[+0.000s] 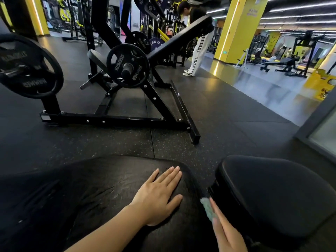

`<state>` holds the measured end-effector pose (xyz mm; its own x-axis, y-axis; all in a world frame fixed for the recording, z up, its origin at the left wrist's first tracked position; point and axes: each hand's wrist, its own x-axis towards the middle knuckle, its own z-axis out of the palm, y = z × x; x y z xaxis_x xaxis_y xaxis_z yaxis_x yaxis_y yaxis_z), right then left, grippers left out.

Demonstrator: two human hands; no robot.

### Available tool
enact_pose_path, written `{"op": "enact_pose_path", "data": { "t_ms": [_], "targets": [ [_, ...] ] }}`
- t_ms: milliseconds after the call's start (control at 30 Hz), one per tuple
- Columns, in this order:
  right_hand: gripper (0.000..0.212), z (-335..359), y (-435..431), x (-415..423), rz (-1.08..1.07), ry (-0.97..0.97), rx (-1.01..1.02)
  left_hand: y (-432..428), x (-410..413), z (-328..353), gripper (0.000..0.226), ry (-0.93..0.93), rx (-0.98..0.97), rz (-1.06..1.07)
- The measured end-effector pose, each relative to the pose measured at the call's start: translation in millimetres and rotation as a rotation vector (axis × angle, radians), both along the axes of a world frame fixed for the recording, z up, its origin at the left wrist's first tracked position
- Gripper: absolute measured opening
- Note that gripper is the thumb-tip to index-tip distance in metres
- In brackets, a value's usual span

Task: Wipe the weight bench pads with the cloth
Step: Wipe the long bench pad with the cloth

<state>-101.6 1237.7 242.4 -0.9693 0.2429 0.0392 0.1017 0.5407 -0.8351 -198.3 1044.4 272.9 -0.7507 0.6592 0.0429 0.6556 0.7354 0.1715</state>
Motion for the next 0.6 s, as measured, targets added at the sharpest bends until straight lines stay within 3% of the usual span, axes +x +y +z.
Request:
{"op": "enact_pose_path", "data": {
  "t_ms": [200, 300, 433, 600],
  "targets": [
    [0.042, 28, -13, -144, 0.102, -0.143, -0.011, 1, -1, -2, 0.067, 0.025, -0.011, 0.016],
    [0.041, 24, -15, -169, 0.124, -0.186, -0.02, 1, -2, -3, 0.07, 0.021, -0.01, 0.01],
    [0.042, 32, -9, -99, 0.147, -0.125, 0.019, 1, -3, -4, 0.079, 0.029, -0.009, 0.005],
    [0.042, 18, -2, 40, 0.14, 0.041, -0.084, 2, -2, -6, 0.078, 0.04, 0.014, 0.011]
  ]
}}
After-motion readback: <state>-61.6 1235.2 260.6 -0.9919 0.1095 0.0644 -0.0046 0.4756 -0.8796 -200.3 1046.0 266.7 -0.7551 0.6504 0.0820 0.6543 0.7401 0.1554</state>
